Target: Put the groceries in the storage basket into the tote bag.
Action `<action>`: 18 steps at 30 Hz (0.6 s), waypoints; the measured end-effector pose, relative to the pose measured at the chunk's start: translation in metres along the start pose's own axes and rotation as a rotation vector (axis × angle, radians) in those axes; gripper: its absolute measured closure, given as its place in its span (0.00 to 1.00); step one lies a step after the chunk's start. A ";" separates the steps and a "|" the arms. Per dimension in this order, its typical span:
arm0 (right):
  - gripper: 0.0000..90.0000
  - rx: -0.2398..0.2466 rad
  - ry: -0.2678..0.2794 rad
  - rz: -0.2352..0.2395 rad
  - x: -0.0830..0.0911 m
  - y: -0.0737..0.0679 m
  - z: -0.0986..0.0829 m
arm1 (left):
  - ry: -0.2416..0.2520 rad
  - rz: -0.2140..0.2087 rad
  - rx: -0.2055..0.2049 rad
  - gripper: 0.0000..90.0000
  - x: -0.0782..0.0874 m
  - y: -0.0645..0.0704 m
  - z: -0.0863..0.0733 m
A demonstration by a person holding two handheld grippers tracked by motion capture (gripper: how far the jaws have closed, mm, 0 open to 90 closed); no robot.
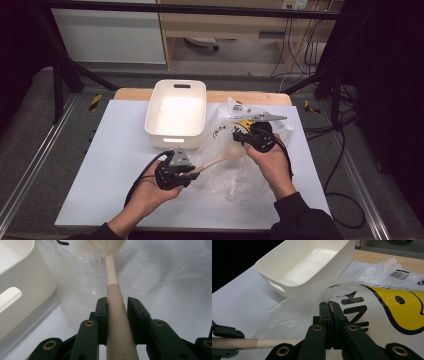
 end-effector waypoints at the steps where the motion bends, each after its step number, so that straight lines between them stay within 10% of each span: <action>1: 1.00 0.000 0.001 0.001 0.000 0.000 0.000 | 0.000 -0.003 0.001 0.79 -0.002 0.000 0.001; 18: 1.00 0.002 -0.009 -0.003 -0.005 -0.002 -0.003 | 0.024 -0.034 -0.003 0.79 -0.013 0.016 0.029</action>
Point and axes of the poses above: each handheld gripper's, and its own axes: x roughly backward along the jaws, z roughly out of its top, y roughly to its right, the point moved 8 cm from there along -x, roughly forward along the jaws, and after that the axes turned 2 degrees about y, right-handed, at the moved point
